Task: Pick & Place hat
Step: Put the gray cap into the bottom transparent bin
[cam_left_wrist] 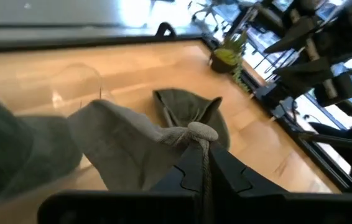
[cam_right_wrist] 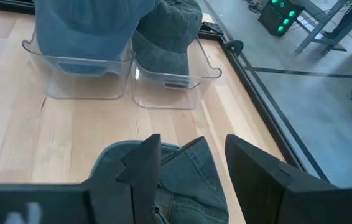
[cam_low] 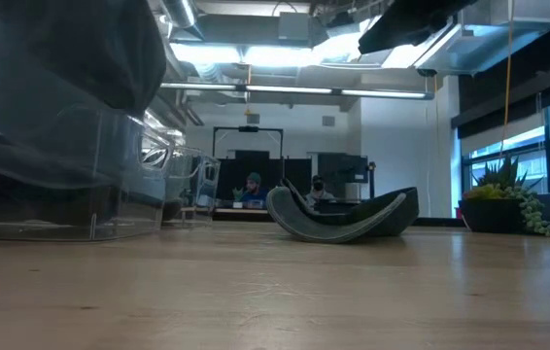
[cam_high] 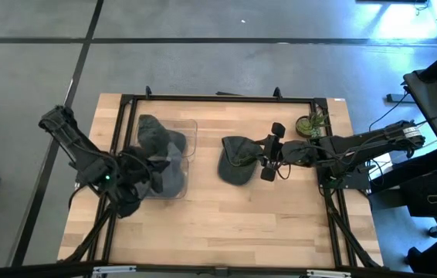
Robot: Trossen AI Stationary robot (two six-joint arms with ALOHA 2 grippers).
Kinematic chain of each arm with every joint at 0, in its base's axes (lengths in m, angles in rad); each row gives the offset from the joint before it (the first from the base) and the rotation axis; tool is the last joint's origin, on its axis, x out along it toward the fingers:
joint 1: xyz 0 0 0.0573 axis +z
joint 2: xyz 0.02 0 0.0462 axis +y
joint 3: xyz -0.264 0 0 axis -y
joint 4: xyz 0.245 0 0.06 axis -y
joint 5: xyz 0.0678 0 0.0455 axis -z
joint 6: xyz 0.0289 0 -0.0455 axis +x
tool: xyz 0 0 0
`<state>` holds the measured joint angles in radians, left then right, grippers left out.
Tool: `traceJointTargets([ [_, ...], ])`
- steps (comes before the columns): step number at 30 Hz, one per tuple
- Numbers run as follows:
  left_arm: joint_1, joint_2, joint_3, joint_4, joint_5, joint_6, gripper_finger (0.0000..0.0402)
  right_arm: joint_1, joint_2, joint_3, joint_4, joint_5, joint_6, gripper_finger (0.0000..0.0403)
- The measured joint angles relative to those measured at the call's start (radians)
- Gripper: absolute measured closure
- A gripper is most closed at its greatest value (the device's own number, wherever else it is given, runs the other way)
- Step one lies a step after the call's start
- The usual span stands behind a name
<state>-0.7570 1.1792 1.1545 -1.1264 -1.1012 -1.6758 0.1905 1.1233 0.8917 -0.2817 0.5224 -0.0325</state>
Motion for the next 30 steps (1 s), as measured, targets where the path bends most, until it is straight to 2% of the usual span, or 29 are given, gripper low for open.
traceJointTargets([
  [4, 0.016, 0.040, 0.000, 0.000, 0.043, -0.091, 0.0398, 0.000, 0.000, 0.000, 0.000, 0.000, -0.026, 0.0223],
  [7, 0.031, 0.045, 0.000, -0.011, 0.137, -0.143, 0.0398, 0.000, 0.000, 0.000, -0.001, 0.000, -0.050, 0.0223],
  [10, 0.041, 0.045, 0.000, -0.054, 0.243, -0.148, 0.0397, 0.000, 0.000, 0.000, -0.001, 0.000, -0.061, 0.0223],
  [14, 0.041, 0.045, 0.000, -0.081, 0.273, -0.124, 0.0386, 0.000, 0.000, 0.000, -0.001, -0.001, -0.081, 0.0223],
  [17, 0.042, 0.040, 0.000, -0.083, 0.304, -0.071, 0.0373, 0.000, 0.000, 0.000, -0.001, -0.001, -0.081, 0.0223],
  [20, 0.048, 0.039, 0.000, -0.114, 0.315, -0.129, 0.0355, 0.000, 0.001, 0.000, -0.001, -0.001, -0.080, 0.0223],
  [26, 0.045, 0.039, 0.010, -0.362, 0.468, -0.288, 0.0305, 0.000, 0.001, 0.000, -0.001, -0.002, -0.076, 0.0223],
  [30, 0.045, 0.037, 0.045, -0.448, 0.485, -0.210, 0.0274, 0.000, 0.001, 0.000, -0.001, -0.001, -0.062, 0.0223],
])
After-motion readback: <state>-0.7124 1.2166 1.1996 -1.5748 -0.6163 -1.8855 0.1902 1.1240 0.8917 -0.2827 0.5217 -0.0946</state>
